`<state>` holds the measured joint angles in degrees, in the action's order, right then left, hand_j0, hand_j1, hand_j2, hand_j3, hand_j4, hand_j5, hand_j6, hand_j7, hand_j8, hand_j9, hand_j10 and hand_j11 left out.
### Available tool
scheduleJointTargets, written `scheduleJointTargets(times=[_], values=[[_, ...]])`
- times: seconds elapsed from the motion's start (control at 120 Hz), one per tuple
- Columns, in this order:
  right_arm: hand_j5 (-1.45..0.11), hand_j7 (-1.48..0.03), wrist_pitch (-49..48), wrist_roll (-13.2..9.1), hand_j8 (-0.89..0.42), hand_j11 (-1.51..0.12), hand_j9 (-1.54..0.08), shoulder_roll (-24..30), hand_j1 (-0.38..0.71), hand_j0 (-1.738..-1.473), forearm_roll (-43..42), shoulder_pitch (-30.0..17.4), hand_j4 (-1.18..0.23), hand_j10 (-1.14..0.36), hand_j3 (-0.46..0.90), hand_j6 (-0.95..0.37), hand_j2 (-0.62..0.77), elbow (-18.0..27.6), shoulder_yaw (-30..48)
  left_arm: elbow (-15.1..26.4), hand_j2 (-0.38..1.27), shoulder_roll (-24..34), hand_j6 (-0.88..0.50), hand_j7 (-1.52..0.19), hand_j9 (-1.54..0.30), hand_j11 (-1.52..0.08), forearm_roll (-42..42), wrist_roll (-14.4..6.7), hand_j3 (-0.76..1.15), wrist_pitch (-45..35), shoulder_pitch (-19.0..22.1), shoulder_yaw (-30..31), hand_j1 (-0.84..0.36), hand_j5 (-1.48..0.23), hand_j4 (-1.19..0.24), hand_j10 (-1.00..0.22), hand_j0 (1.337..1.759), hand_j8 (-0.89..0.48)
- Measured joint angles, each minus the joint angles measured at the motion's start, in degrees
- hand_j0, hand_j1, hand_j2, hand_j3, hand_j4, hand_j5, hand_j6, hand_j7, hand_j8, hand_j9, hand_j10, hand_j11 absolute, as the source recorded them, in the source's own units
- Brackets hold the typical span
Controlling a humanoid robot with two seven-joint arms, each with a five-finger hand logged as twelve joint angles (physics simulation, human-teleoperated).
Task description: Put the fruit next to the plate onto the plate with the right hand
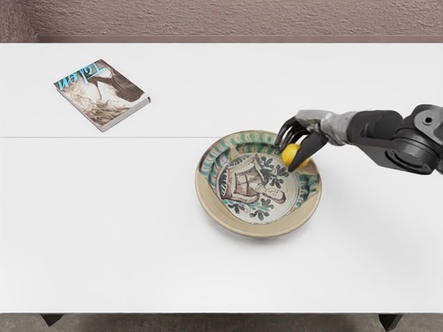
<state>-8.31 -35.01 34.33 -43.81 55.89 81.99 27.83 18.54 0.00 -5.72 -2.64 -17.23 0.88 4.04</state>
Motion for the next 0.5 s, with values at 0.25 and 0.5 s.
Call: scheduleJointTargets(times=[0.25,0.5], values=[[-0.81,-0.79,0.2,0.0,-0.37,-0.79,-0.79,-2.7,0.23,-1.657,0.0,-1.5,-0.6,-0.41,0.0,-0.59,0.29,0.0,0.0,0.0,0.0,0.0,0.0,-0.01,-0.01,-0.01,0.0,0.0,0.0,0.0,0.0,0.0,0.34,-0.01,0.0,0.0,1.658,0.0],[-0.24,-0.23,-10.0,0.0,-0.11,-0.23,-0.23,-1.1,-0.18,-1.658,13.1,-1.7,-0.18,-0.12,0.0,-0.17,0.09,-0.1,6.1,0.0,0.0,0.0,0.0,-0.01,-0.01,-0.01,0.0,0.0,0.0,0.0,0.0,0.0,0.34,-0.01,0.0,0.0,1.658,0.0]])
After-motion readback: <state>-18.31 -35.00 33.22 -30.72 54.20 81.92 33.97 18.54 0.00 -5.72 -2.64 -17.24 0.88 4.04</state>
